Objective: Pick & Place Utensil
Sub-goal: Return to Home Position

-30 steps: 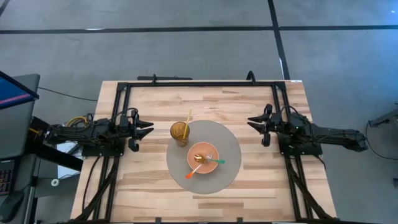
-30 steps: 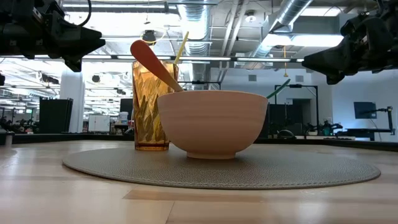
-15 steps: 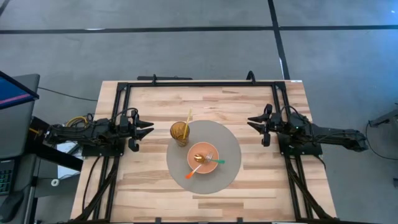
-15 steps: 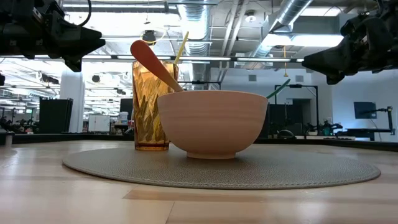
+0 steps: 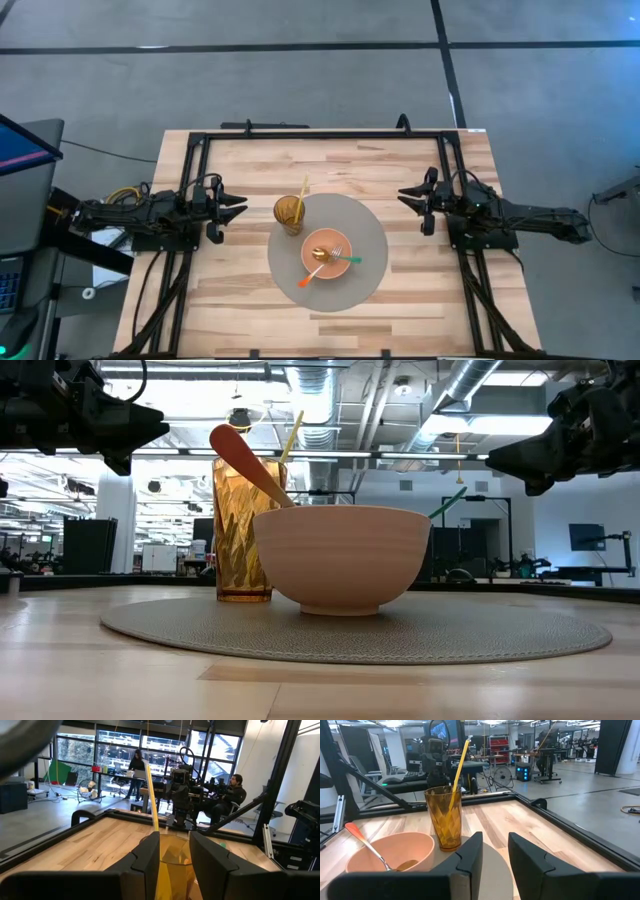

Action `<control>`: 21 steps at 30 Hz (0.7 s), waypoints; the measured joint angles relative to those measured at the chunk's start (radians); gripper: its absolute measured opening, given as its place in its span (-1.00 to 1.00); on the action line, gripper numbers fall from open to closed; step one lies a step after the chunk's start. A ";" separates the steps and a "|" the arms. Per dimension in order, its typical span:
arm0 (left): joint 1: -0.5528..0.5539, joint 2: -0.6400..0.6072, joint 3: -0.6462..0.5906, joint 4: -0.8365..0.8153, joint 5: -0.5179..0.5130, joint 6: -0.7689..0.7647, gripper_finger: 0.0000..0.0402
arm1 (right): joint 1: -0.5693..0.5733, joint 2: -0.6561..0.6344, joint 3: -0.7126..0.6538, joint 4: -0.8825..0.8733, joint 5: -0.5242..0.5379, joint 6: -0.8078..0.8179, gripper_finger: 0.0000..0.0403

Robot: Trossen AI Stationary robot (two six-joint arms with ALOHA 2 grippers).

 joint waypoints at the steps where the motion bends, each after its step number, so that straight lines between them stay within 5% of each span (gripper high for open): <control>1: 0.000 0.000 0.000 0.000 0.000 0.000 -0.46 | 0.000 0.000 0.000 0.000 0.000 0.000 -0.57; 21: 0.000 0.000 0.000 0.000 0.000 0.000 -0.46 | 0.000 0.000 0.000 0.000 0.000 0.000 -0.57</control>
